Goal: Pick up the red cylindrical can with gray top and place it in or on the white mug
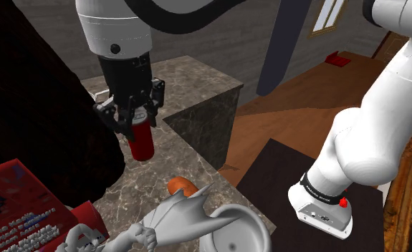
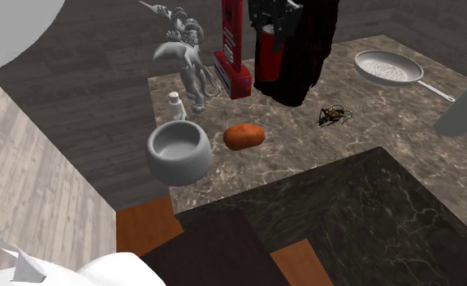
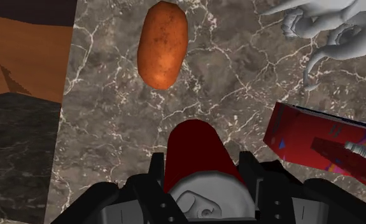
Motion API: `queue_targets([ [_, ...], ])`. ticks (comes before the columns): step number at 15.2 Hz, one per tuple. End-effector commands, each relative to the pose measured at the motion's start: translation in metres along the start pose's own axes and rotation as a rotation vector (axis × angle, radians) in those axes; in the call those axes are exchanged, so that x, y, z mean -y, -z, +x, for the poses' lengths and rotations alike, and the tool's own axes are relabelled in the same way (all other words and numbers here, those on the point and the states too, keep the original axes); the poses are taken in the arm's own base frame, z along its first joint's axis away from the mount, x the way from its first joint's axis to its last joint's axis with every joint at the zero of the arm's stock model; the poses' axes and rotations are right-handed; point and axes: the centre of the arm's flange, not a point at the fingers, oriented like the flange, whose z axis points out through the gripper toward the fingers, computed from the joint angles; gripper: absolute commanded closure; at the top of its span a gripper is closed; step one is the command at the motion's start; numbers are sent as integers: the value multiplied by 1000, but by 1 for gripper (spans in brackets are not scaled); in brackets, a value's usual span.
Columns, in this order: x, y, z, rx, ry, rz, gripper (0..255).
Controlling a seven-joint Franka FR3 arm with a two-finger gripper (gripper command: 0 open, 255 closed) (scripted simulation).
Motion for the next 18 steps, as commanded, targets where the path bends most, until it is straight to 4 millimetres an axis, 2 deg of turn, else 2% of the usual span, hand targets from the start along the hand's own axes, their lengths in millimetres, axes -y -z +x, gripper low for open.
queue_targets([
  [1, 3, 4, -27, 0, -1, 0, 255],
  [18, 21, 26, -249, 0, -1, 0, 255],
])
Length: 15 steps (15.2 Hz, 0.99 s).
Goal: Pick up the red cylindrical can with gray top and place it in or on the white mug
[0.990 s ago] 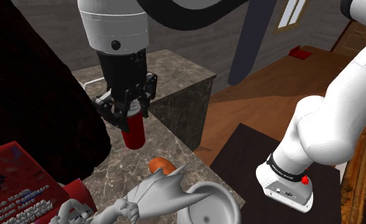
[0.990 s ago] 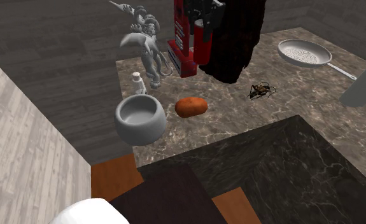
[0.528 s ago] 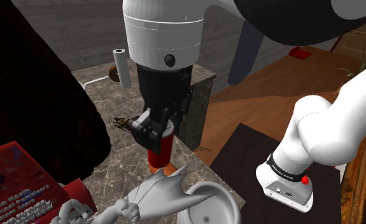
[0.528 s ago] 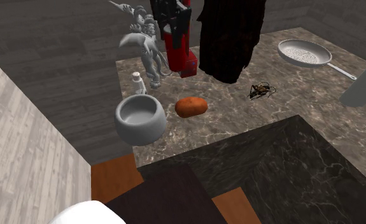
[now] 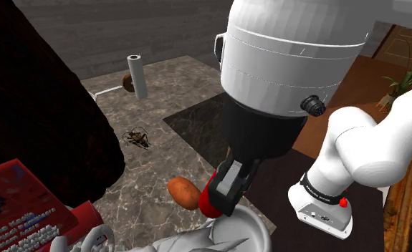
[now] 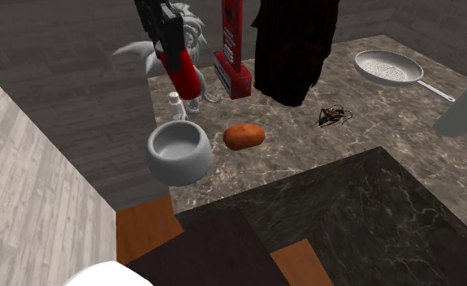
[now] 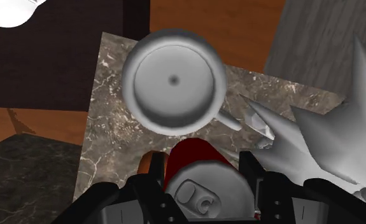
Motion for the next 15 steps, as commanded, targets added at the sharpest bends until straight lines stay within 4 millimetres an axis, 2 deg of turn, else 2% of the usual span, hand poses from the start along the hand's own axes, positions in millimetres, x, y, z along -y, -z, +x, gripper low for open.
queue_targets([
  [1, 0, 3, -28, 1, -1, 0, 255],
  [15, 0, -71, -29, 1, -1, 0, 255],
])
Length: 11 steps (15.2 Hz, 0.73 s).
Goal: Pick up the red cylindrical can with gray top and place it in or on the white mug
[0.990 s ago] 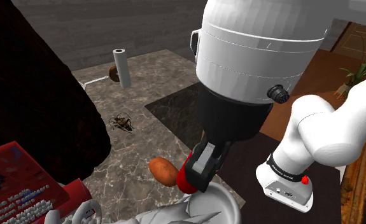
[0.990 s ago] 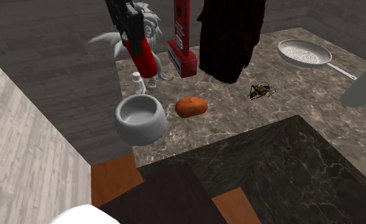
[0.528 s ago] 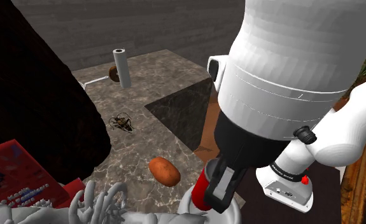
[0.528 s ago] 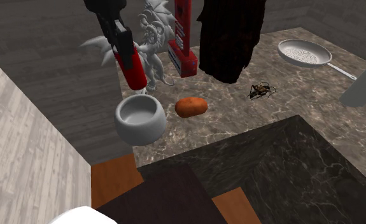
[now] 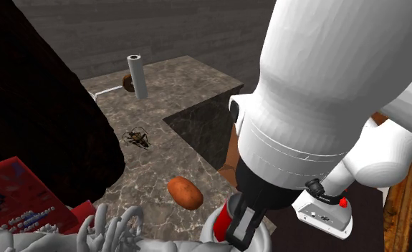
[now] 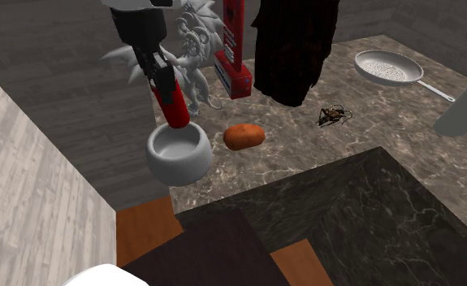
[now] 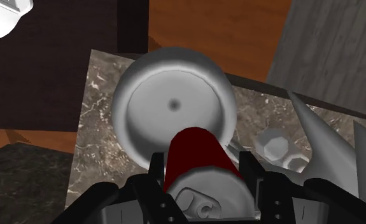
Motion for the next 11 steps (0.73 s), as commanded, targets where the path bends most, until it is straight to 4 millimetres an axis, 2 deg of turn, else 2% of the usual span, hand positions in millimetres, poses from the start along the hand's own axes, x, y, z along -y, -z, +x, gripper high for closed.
queue_targets([
  [1, 0, -11, 1, -1, 0, 1, 255],
  [5, 0, -32, 1, -1, 0, 1, 255],
  [11, 0, -32, 1, -1, 0, 1, 255],
])
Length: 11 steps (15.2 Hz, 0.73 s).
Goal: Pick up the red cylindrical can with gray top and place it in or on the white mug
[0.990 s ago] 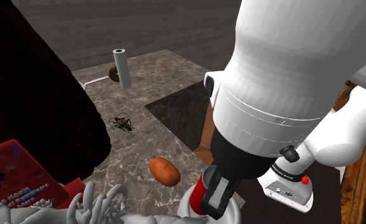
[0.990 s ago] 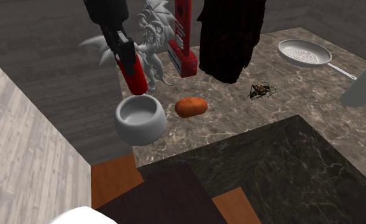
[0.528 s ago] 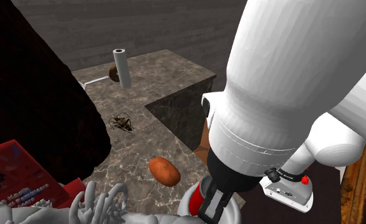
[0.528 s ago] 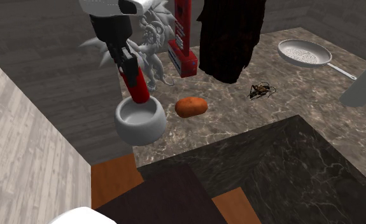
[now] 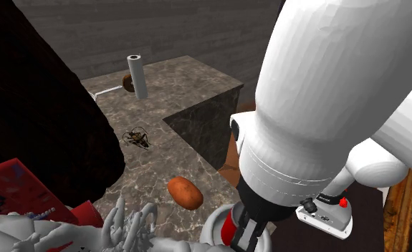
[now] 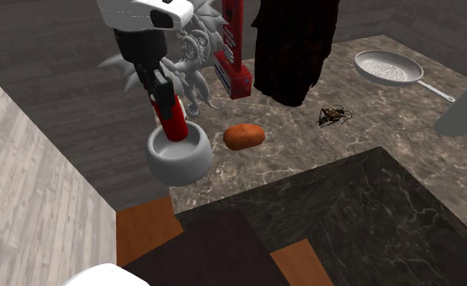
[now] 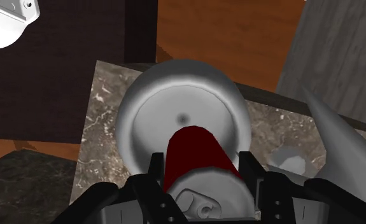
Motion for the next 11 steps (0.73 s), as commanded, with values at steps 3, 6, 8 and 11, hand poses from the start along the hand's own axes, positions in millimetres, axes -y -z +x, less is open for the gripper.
queue_targets([
  [3, 4, -8, 6, -29, -10, 29, 0],
  [6, 2, -10, 3, -29, -10, 29, 0],
  [8, 2, 8, 7, -29, -9, 29, 0],
  [11, 1, 45, 6, -29, -9, 29, 0],
])
